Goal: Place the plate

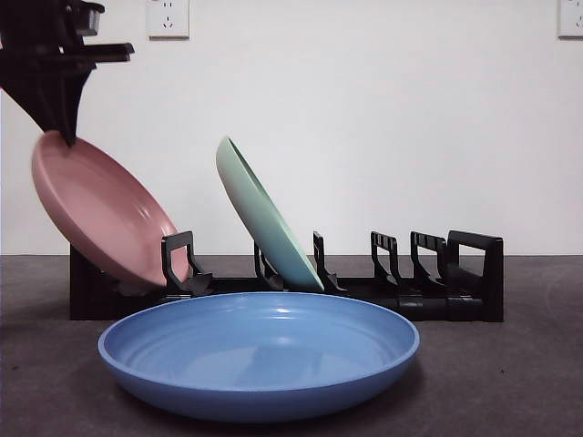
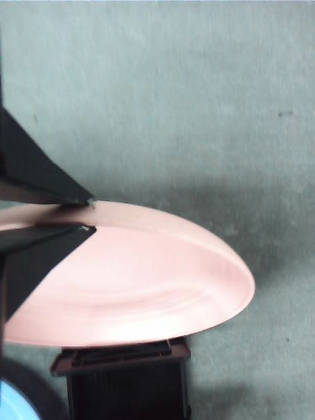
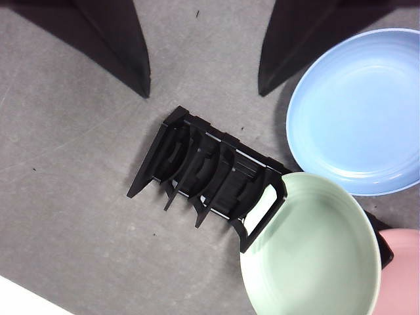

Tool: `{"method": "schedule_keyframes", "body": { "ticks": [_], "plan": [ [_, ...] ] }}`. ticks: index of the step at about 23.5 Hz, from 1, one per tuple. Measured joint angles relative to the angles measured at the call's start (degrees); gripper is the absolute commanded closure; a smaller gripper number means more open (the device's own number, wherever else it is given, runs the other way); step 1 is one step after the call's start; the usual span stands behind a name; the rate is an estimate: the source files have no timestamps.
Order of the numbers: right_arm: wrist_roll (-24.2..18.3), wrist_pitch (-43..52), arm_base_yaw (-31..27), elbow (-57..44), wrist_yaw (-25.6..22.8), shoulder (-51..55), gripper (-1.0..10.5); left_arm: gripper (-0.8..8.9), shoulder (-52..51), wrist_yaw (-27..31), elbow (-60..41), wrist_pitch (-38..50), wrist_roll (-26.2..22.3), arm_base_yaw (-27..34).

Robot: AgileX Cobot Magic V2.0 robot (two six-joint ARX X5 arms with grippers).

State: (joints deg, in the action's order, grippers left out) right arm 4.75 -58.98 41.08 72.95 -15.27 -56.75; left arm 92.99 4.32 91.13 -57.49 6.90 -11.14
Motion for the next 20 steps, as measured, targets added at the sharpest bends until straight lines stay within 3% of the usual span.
{"method": "schedule_keyframes", "body": {
  "ticks": [4, 7, 14, 20],
  "plan": [
    [0.02, 0.00, 0.00, 0.00, -2.08, 0.00, 6.9, 8.06, 0.02, 4.17, 9.46, -6.19, -1.57, 0.02],
    [0.02, 0.00, 0.00, 0.00, -2.58, 0.00, 6.9, 8.06, -0.35, 4.24, 13.88, -9.25, -1.84, 0.00],
    [0.02, 0.00, 0.00, 0.00, -2.60, 0.00, 6.9, 8.06, -7.98, 3.41, 14.08, -17.64, -2.03, -0.20],
    [0.02, 0.02, 0.00, 0.00, -2.62, 0.00, 6.9, 8.06, -15.34, -0.90, 10.21, -16.50, -2.25, -0.42]
  ]
}}
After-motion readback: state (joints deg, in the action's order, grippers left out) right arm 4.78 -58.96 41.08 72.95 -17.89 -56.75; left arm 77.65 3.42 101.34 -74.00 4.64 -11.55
